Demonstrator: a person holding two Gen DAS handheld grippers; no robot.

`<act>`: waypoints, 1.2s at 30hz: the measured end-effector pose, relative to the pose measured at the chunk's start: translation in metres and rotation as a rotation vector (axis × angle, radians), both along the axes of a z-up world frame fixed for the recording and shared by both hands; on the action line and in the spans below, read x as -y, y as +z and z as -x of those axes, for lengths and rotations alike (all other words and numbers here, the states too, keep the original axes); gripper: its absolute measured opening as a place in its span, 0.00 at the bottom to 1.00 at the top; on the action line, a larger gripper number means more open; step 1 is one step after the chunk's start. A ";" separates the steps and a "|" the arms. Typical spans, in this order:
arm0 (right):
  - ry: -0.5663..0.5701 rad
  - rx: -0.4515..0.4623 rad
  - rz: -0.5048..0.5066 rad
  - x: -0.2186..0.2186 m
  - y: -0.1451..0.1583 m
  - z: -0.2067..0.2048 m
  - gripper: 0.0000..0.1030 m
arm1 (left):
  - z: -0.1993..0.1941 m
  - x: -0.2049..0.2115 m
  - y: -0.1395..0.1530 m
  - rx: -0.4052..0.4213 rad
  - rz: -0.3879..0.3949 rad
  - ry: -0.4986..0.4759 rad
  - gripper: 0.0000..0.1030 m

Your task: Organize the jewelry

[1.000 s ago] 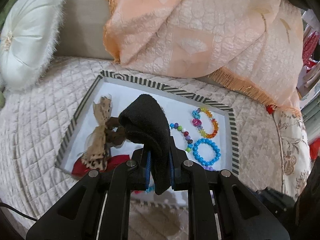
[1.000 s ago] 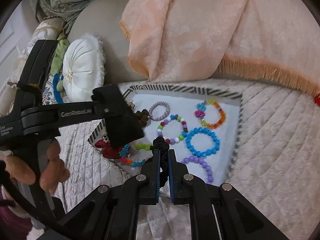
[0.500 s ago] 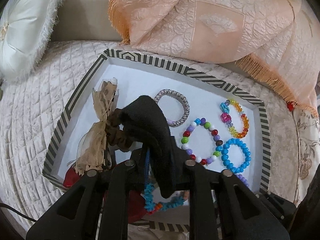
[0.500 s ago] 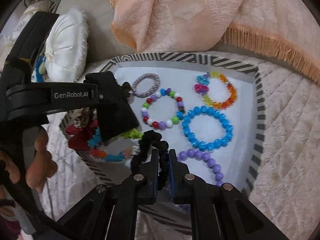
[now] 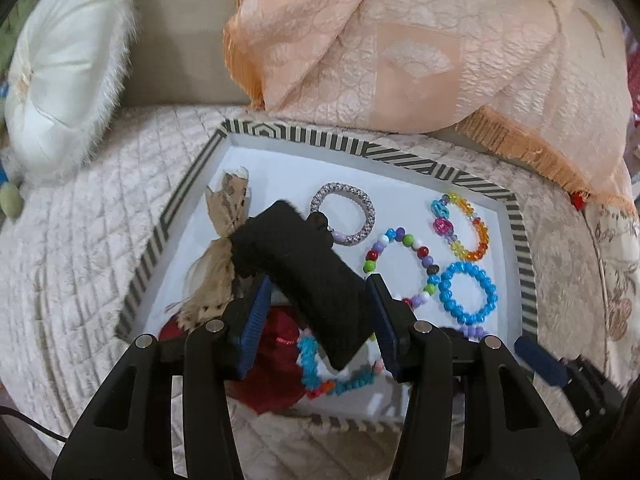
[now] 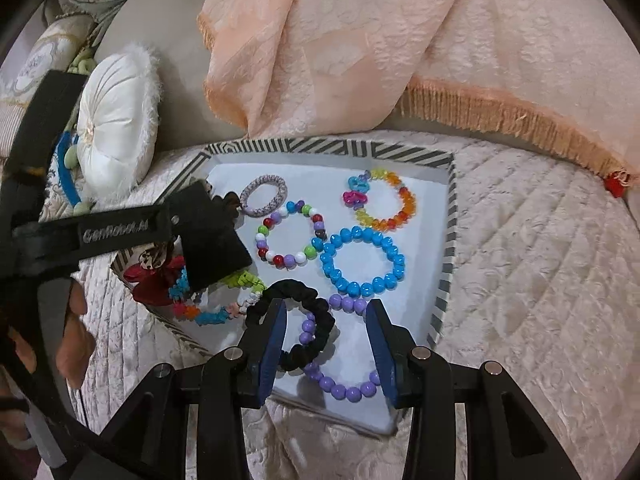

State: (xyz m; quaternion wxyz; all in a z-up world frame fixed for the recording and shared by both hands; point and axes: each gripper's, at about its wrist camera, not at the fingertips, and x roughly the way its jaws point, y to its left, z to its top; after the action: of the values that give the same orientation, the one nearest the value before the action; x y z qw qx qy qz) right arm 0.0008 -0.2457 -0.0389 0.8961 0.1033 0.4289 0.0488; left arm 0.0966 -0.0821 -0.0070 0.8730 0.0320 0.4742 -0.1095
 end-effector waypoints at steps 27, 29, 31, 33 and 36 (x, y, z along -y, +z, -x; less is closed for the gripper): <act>-0.126 0.094 0.030 -0.025 0.063 0.049 0.41 | 0.101 -0.048 0.059 0.213 -0.032 0.007 0.47; -0.125 0.096 0.034 -0.027 0.065 0.051 0.42 | 0.104 -0.048 0.061 0.218 -0.031 0.007 0.47; -0.125 0.096 0.032 -0.028 0.066 0.053 0.43 | 0.106 -0.048 0.063 0.219 -0.025 0.007 0.47; -0.125 0.095 0.033 -0.029 0.067 0.054 0.45 | 0.108 -0.048 0.064 0.220 -0.024 0.007 0.47; -0.116 0.092 0.042 -0.031 0.068 0.056 0.46 | 0.110 -0.049 0.066 0.226 -0.021 0.008 0.47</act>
State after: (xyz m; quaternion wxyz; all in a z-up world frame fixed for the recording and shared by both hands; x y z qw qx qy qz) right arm -0.0548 -0.2147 0.0290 0.9181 0.1071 0.3815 -0.0075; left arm -0.0137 -0.0329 0.0585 0.9210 0.0513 0.3739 -0.0965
